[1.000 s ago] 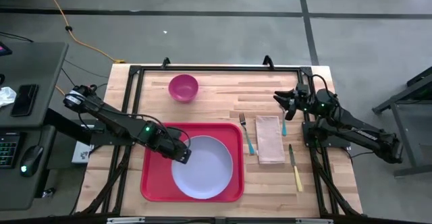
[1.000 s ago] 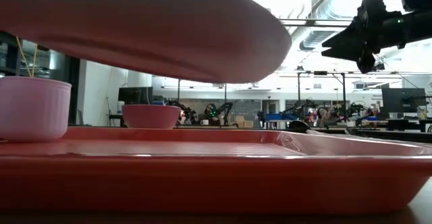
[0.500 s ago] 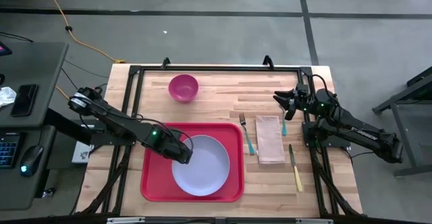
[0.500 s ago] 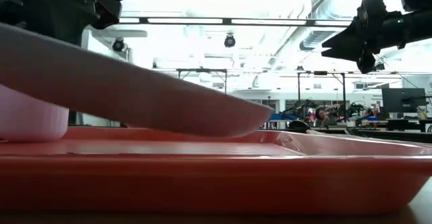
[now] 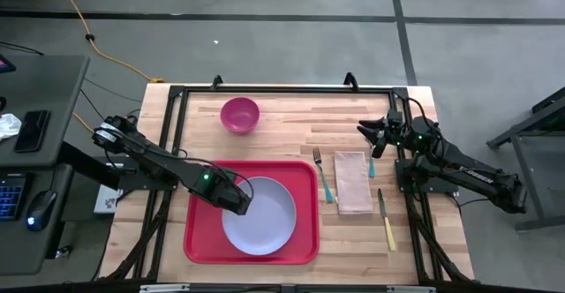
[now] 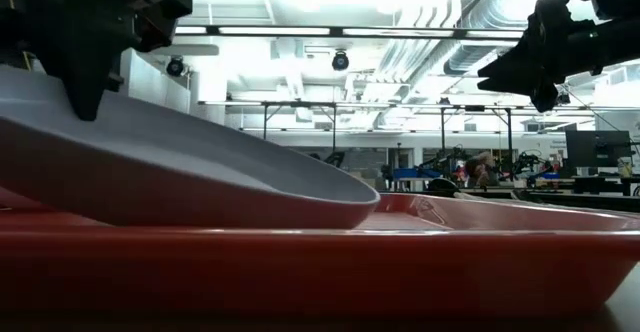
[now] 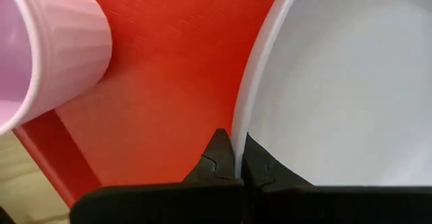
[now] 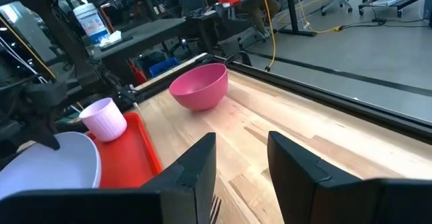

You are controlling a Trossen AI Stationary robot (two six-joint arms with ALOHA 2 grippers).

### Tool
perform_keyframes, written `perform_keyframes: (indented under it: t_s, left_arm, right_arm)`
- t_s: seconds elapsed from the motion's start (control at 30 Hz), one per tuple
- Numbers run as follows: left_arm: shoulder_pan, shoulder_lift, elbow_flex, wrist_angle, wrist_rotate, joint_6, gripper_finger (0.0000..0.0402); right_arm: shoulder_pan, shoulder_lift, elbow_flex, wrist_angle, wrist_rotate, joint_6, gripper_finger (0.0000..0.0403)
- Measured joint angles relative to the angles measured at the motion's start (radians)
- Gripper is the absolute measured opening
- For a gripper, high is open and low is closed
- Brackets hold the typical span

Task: Set up tray
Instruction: Put the white plate to the bottom of the purple mug on the red tray

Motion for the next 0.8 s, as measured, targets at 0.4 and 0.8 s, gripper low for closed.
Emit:
perform_keyframes:
  t_s: [0.4, 0.8]
  left_arm:
    - [0.0, 0.001, 0.0, -0.035, -0.007, 0.0, 0.0014]
    - [0.0, 0.001, 0.0, -0.044, -0.011, -0.007, 0.0012]
  right_arm:
    - [0.0, 0.0, 0.0, -0.005, 0.026, -0.003, 0.0112]
    - [0.027, -0.001, -0.119, 0.166, 0.054, 0.027, 0.0112]
